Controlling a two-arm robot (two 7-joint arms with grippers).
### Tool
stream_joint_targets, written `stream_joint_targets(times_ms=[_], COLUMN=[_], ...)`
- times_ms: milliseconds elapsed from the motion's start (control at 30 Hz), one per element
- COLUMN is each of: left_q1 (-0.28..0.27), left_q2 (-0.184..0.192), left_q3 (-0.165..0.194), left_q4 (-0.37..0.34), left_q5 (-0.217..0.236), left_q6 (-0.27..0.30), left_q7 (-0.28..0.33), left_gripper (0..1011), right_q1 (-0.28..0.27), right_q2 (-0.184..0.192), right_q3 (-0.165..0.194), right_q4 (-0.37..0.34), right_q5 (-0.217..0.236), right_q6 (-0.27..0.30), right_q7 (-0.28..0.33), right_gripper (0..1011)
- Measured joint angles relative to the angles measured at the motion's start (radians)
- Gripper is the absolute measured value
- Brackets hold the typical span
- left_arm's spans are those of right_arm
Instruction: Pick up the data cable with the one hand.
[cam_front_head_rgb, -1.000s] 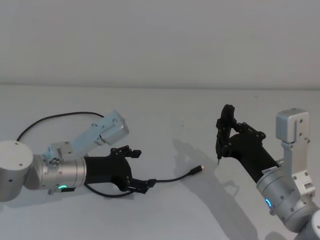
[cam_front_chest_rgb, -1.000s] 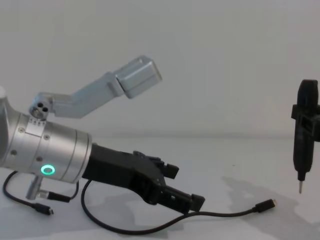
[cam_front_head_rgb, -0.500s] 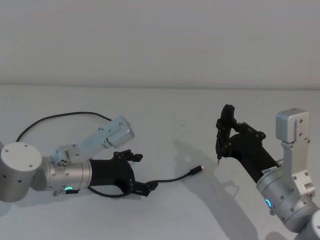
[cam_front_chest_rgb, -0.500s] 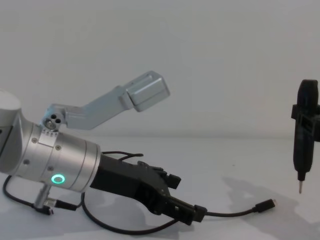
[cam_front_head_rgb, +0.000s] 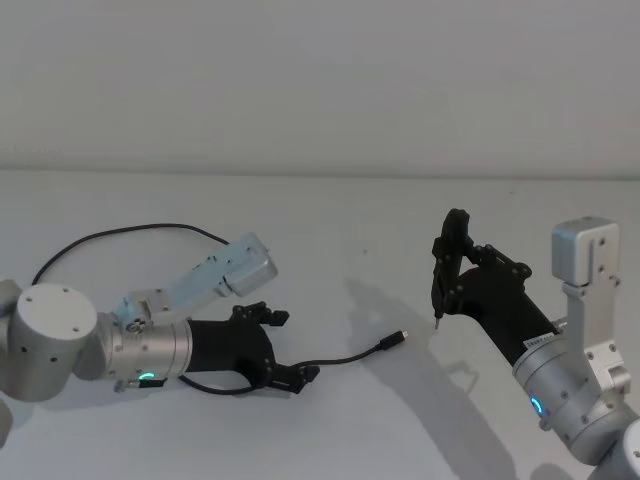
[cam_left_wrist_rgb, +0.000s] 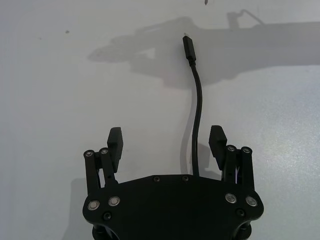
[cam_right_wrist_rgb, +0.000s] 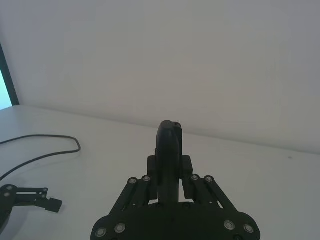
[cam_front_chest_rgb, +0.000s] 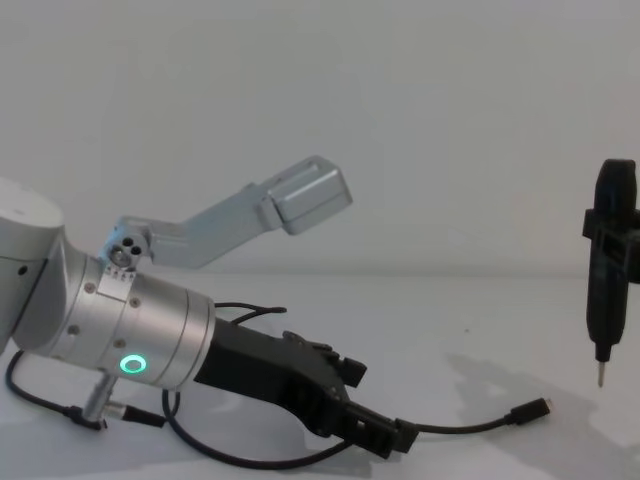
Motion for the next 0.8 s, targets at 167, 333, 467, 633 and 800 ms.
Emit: stream_joint_targets(times_ms=[167, 333, 467, 633, 800], left_q1=[-0.004, -0.007, -0.008, -0.009, -0.010], left_q2=[-0.007, -0.011, -0.014, -0.015, -0.017], left_q3=[0.003, 0.006, 0.007, 0.008, 0.009], left_q4=[0.009, 0.014, 0.018, 0.020, 0.022], left_q5=[0.003, 0.005, 0.006, 0.007, 0.008], left_q6=[0.005, 0.008, 0.011, 0.012, 0.013], left_q7=[0.000, 0.000, 0.000, -0.001, -0.001], left_gripper=[1005, 995, 921, 793, 618], right_q1=[0.000, 0.000, 0.000, 0.000, 0.000], right_q2=[0.000, 0.000, 0.000, 0.000, 0.000], right_q3=[0.000, 0.000, 0.000, 0.000, 0.000], right_q4=[0.000, 0.000, 0.000, 0.000, 0.000], right_q5=[0.000, 0.000, 0.000, 0.000, 0.000], right_q6=[0.000, 0.000, 0.000, 0.000, 0.000], right_q7=[0.000, 0.000, 0.000, 0.000, 0.000], right_gripper=[274, 275, 274, 275, 274])
